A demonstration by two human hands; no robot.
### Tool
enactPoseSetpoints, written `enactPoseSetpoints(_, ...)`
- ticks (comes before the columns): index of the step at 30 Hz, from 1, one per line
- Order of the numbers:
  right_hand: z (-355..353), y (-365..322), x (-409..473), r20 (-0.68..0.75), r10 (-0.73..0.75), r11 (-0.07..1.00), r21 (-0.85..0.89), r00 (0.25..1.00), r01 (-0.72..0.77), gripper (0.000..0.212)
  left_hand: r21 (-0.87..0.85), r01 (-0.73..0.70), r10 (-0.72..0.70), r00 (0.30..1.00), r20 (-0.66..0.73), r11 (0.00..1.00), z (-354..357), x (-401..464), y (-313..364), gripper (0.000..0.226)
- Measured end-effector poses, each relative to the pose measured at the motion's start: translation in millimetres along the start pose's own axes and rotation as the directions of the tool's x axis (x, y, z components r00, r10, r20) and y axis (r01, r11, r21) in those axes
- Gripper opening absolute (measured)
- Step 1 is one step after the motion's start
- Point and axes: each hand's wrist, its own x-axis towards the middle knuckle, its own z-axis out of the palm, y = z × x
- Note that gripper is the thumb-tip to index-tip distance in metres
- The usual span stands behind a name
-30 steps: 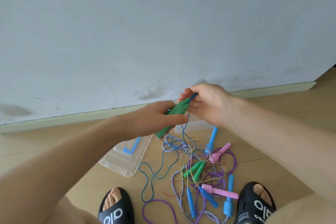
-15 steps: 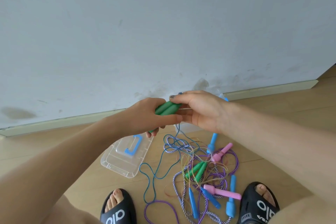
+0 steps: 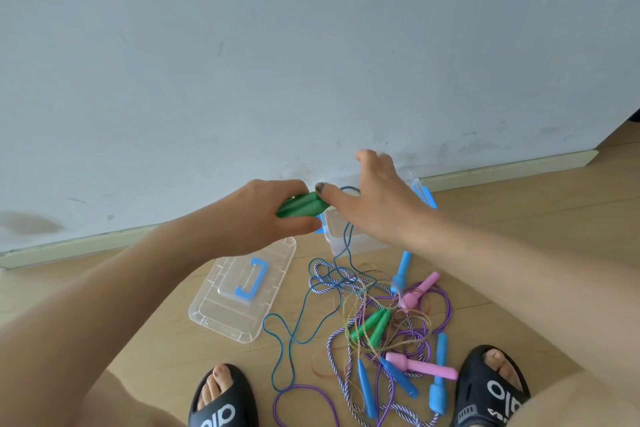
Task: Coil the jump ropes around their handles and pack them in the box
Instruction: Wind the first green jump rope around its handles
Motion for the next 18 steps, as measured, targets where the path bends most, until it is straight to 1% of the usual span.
enactPoseSetpoints(1,-3.8,-3.1,-2.4,-0.007,-0.104,0.994,0.010,0.995,0.104,0.056,0.007,-0.012,0.012,1.000,-0.007,1.000,-0.4,-0.8,-0.5,0.025)
enactPoseSetpoints(2,-7.6,-5.5,-3.5,0.039,-0.186,0.980,0.082,0.982,0.182,0.050,-0.006,-0.028,0.028,1.000,-0.007,1.000,-0.3,-1.4,-0.8,0.023)
enactPoseSetpoints(3,-10.0,-7.5,-5.1,0.111,-0.241,0.962,0.159,0.964,0.222,0.038,-0.035,-0.048,0.048,0.999,-0.006,0.998,0.0,-2.3,-0.8,0.020)
enactPoseSetpoints(4,-9.5,-8.3,-6.3,0.181,-0.264,0.955,0.185,0.947,0.231,0.027,-0.063,-0.066,0.066,0.998,-0.001,0.996,0.5,-3.5,0.0,0.017)
enactPoseSetpoints(5,-8.0,-7.8,-7.1,0.216,-0.274,0.957,0.156,0.937,0.244,0.022,-0.076,-0.076,0.077,0.997,0.005,0.994,1.4,-4.6,0.2,0.018)
enactPoseSetpoints(7,-6.7,-5.5,-8.7,0.232,-0.278,0.960,0.086,0.932,0.266,0.025,-0.049,-0.070,0.071,0.997,0.021,0.996,3.5,-5.8,0.1,0.026)
enactPoseSetpoints(8,-6.0,-4.1,-8.9,0.213,-0.290,0.957,0.087,0.933,0.277,0.029,-0.027,-0.060,0.061,0.998,0.024,0.998,4.1,-6.5,-0.3,0.029)
enactPoseSetpoints(11,-5.5,-4.7,-6.0,0.142,-0.303,0.948,0.142,0.942,0.284,0.039,0.006,-0.038,0.038,0.999,-0.001,0.999,4.0,-8.5,-1.7,0.033)
enactPoseSetpoints(14,-4.4,-5.4,-2.5,0.096,-0.270,0.941,0.235,0.958,0.242,0.042,0.037,-0.061,0.063,0.996,-0.064,0.997,4.1,-10.4,2.1,0.035)
enactPoseSetpoints(16,-3.7,-6.0,-1.2,0.086,-0.234,0.938,0.282,0.968,0.202,0.042,0.069,-0.063,0.070,0.992,-0.100,0.996,5.4,-10.2,5.1,0.037)
enactPoseSetpoints(18,-4.1,-5.2,0.9,0.119,-0.176,0.928,0.352,0.977,0.125,0.043,0.099,-0.059,0.070,0.992,-0.106,0.993,4.1,-9.5,6.4,0.037)
